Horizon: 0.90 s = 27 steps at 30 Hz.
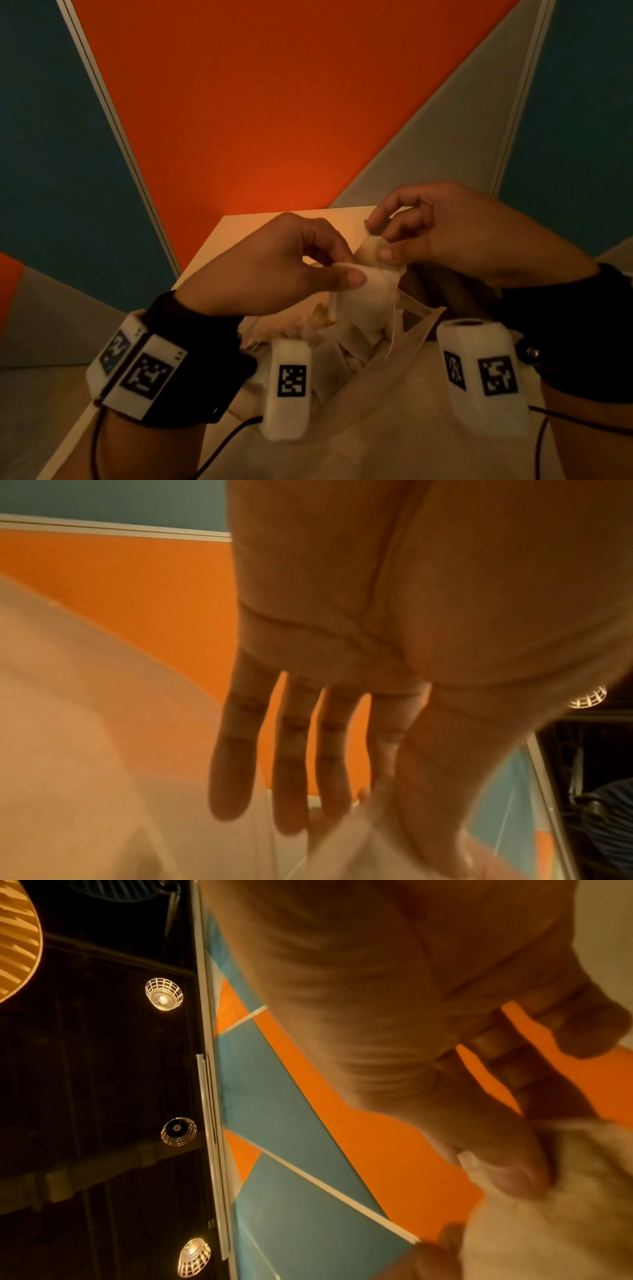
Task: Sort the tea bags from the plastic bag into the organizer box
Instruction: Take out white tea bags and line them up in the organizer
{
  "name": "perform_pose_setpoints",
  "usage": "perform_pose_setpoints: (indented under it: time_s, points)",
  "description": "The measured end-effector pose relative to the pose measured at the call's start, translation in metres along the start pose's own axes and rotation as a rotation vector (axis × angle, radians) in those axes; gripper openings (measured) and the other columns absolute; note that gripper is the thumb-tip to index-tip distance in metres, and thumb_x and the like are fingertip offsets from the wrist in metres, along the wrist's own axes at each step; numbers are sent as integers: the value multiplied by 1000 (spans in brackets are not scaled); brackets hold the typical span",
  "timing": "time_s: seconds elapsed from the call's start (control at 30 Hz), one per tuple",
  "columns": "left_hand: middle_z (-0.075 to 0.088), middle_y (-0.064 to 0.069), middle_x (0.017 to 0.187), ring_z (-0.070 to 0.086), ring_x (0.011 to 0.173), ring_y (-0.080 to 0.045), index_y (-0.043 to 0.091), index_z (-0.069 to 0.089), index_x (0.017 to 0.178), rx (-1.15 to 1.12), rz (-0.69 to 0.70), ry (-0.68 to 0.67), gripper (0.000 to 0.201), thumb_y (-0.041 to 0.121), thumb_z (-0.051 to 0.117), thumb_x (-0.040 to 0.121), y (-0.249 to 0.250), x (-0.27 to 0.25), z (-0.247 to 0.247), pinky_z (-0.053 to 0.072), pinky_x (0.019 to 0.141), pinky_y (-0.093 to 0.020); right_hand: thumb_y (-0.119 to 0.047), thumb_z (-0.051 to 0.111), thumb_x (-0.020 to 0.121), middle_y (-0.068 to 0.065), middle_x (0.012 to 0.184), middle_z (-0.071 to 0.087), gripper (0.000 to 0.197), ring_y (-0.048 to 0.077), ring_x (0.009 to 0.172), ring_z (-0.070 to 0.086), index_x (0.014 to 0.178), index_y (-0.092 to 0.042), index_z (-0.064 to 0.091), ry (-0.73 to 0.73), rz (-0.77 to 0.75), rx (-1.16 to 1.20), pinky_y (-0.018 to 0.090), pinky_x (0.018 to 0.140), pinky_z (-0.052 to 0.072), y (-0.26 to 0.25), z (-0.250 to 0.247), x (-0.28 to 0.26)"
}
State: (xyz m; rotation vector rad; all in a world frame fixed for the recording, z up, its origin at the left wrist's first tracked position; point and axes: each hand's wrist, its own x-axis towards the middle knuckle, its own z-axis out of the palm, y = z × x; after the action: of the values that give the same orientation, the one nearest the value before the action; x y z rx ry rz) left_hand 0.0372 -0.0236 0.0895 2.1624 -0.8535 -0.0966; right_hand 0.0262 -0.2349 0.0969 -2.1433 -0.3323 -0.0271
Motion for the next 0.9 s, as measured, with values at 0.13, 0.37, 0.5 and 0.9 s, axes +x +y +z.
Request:
perform_pose_setpoints:
  time_s: [0.13, 0.37, 0.5, 0.9]
  points:
    - [74, 5, 92, 68, 88, -8, 16, 75, 75, -27, -53, 100, 11, 26, 75, 77, 3, 2, 5, 51, 77, -19, -4, 72, 83, 1, 82, 77, 29, 15, 80, 74, 105, -21, 65, -85, -18, -20, 48, 89, 56, -9, 11, -3]
    - [74, -7, 76, 69, 77, -28, 12, 73, 76, -41, -118, 142, 18, 29, 77, 75, 4, 3, 7, 55, 71, -45, -8, 69, 86, 4, 84, 77, 26, 29, 87, 73, 106, -24, 65, -93, -5, -1, 57, 93, 52, -12, 11, -5]
    - [73, -10, 73, 67, 75, -32, 9, 72, 75, -71, -113, 210, 20, 28, 79, 75, 4, 4, 9, 53, 68, -44, -32, 74, 72, -2, 88, 77, 38, 22, 90, 72, 108, -31, 63, -129, -11, -35, 54, 98, 48, -16, 8, -11]
    - [72, -25, 92, 69, 88, -39, 1, 68, 100, -436, -116, 114, 36, 16, 75, 68, 7, 8, 19, 58, 76, -43, -2, 75, 80, 10, 86, 75, 29, 29, 86, 72, 103, -18, 66, -71, -34, -40, 55, 88, 55, -15, -17, -18]
